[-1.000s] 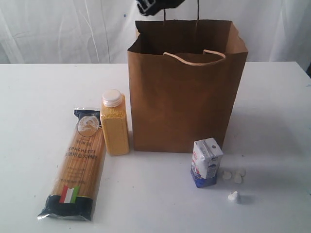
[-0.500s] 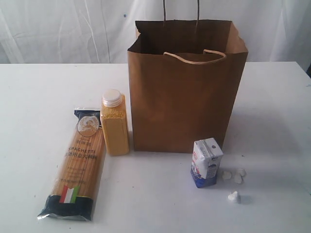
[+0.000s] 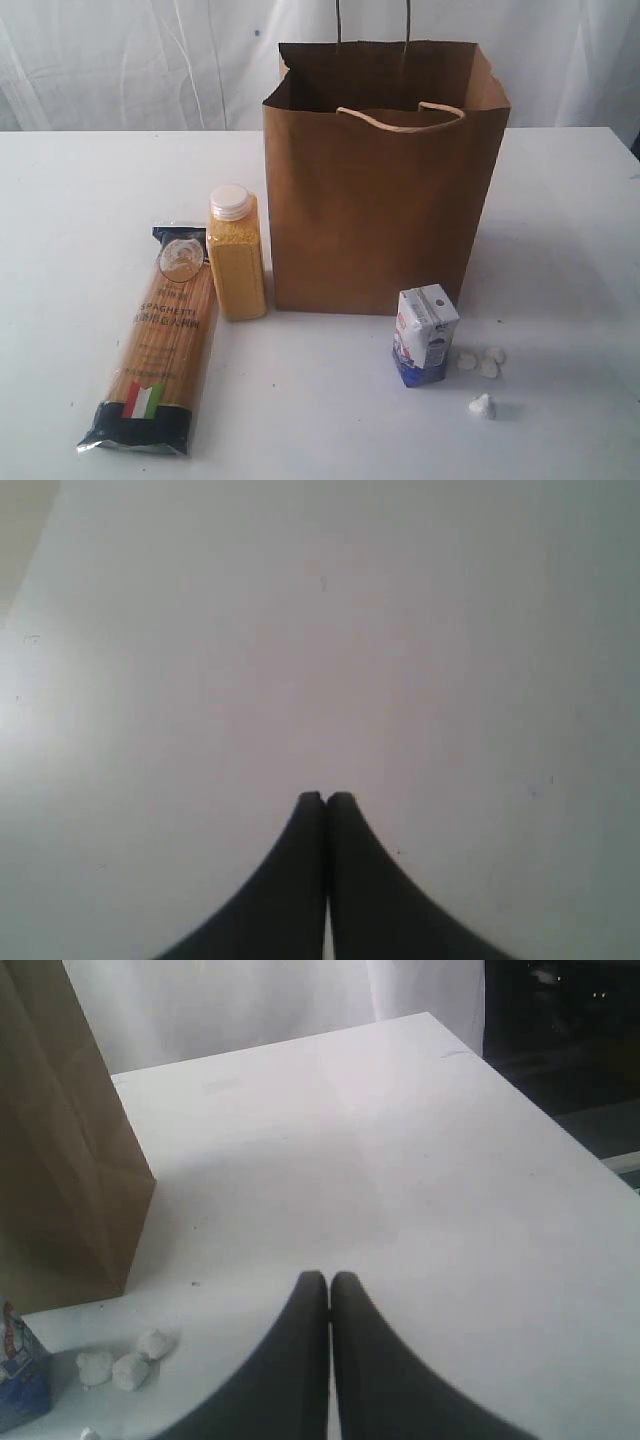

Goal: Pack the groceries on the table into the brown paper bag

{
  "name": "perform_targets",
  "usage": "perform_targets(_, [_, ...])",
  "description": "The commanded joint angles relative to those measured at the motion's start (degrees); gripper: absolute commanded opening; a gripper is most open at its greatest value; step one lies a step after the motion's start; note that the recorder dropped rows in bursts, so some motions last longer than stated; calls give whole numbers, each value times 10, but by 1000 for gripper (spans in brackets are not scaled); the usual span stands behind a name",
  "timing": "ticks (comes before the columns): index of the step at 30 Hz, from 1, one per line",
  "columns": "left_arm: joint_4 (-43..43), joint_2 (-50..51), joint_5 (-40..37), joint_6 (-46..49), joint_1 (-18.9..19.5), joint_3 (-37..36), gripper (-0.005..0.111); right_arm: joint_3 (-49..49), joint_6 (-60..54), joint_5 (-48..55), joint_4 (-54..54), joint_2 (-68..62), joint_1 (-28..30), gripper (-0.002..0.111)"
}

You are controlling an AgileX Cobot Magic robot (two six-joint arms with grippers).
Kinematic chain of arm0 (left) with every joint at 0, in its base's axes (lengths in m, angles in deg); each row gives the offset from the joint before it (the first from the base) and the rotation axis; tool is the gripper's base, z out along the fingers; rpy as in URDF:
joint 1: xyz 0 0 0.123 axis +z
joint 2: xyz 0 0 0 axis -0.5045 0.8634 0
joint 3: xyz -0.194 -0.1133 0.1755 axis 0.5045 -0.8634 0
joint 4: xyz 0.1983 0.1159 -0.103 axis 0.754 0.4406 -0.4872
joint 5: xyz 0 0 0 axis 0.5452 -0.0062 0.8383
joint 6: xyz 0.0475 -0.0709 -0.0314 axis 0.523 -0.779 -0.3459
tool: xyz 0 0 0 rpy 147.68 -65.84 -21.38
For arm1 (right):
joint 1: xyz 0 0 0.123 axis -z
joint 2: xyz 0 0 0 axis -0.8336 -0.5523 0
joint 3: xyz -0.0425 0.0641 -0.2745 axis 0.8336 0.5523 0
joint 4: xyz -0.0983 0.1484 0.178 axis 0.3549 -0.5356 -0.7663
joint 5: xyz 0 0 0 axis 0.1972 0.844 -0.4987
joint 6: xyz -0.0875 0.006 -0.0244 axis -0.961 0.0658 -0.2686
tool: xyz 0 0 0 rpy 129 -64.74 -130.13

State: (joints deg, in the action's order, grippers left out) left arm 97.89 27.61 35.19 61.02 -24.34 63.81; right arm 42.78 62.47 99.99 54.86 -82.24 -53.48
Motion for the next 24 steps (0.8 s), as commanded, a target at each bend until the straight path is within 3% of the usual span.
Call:
perform_targets(1, [2,-162,127,-44,-9,-140,1,1,0,-2,3,1,3,0])
perform_targets(7, [2,-366,147,-46,-28,-248,0,1,0,-2,3,1,3,0])
perform_targets(14, [-31,-560,140,-64,-28,-273,0,1,0,-2,3,1,3,0])
perform_targets(19, [-38,-578,138,-141,-28,-286,0,1,0,-2,3,1,3,0])
perform_targets(24, [-45,-578,188,-159,-28,-386,0,1,0,-2,3,1,3,0])
